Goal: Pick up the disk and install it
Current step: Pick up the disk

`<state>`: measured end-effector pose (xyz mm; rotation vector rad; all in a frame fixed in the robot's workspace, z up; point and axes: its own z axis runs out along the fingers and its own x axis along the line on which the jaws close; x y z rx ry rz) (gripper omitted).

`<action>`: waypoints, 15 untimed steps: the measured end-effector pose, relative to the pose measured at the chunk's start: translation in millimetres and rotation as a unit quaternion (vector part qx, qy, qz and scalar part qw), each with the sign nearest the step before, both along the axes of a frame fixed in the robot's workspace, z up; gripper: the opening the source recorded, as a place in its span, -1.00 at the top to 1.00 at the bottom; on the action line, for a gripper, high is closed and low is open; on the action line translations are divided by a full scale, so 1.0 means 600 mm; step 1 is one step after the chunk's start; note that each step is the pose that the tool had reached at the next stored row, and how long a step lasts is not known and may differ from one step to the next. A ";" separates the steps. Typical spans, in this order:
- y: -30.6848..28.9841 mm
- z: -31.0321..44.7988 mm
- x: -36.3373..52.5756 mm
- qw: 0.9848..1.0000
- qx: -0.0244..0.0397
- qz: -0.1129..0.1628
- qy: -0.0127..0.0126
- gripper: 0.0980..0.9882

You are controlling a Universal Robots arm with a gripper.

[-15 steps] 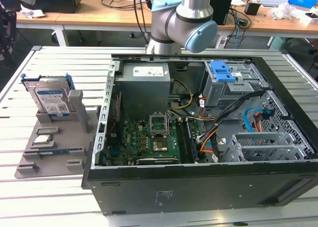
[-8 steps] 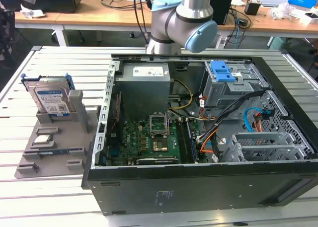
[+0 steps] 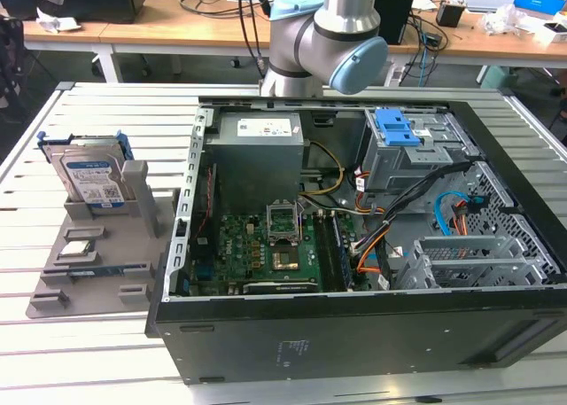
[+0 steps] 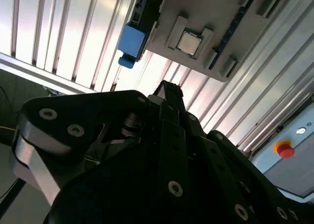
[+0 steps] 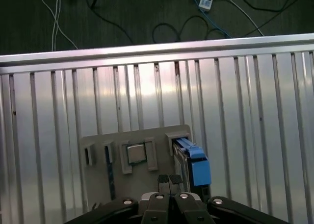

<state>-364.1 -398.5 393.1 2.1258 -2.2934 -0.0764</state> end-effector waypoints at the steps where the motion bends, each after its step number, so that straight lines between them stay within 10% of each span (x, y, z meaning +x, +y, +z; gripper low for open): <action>1: 0.0000 0.000 0.000 1.000 0.000 0.004 0.000 0.98; 15: 0.0000 0.000 0.000 0.999 0.000 0.038 0.000 0.98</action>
